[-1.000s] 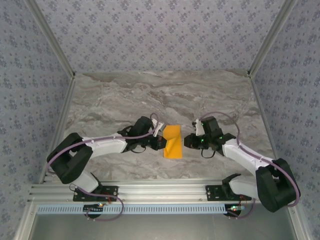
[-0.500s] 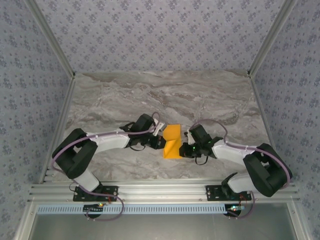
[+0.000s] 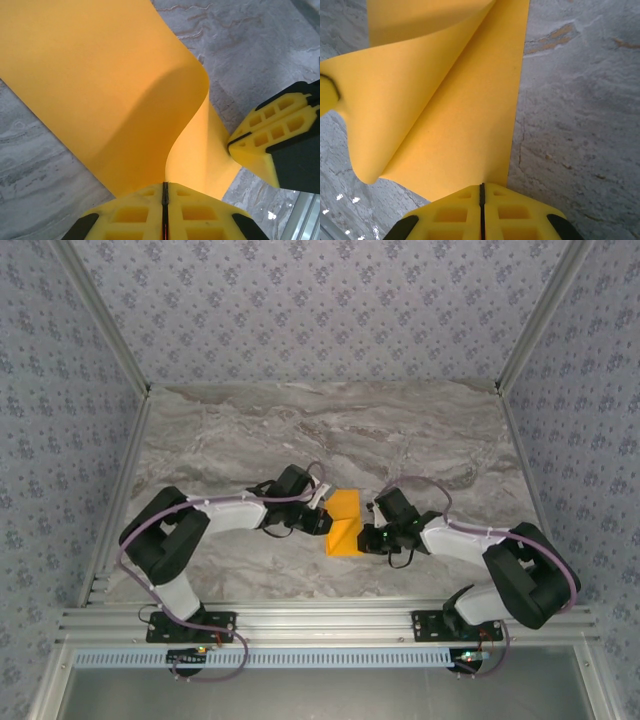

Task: Fold a paper plane with a square sheet of paper (fold left side to right side)
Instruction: Fold the triangle a second time at the center of the table.

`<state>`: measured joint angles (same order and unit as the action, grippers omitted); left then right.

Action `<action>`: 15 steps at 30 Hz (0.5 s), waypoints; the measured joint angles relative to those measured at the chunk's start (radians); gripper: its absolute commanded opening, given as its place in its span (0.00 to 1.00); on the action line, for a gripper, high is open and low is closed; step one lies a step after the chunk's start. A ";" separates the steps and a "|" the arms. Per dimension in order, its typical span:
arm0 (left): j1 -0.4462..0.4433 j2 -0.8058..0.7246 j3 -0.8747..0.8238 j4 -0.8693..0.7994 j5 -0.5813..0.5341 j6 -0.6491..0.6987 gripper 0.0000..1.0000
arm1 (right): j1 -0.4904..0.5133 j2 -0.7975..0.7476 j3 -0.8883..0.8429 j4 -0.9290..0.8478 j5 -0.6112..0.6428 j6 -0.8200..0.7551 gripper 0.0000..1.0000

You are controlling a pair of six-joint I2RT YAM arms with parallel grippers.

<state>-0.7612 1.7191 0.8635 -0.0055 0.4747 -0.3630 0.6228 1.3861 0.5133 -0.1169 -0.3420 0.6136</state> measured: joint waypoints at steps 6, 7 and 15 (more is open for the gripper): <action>0.008 0.021 0.009 -0.003 0.000 0.008 0.09 | 0.005 0.001 0.005 -0.008 0.009 0.000 0.10; 0.009 0.023 0.009 -0.003 0.000 0.008 0.09 | 0.006 0.001 0.006 -0.010 0.010 0.000 0.10; 0.011 0.058 0.024 -0.007 -0.004 0.015 0.09 | 0.010 0.003 0.010 -0.014 0.015 0.000 0.10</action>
<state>-0.7498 1.7771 0.8879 -0.0128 0.4709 -0.3477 0.6323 1.3888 0.5228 -0.1314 -0.3267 0.6132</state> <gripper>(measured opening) 0.086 0.096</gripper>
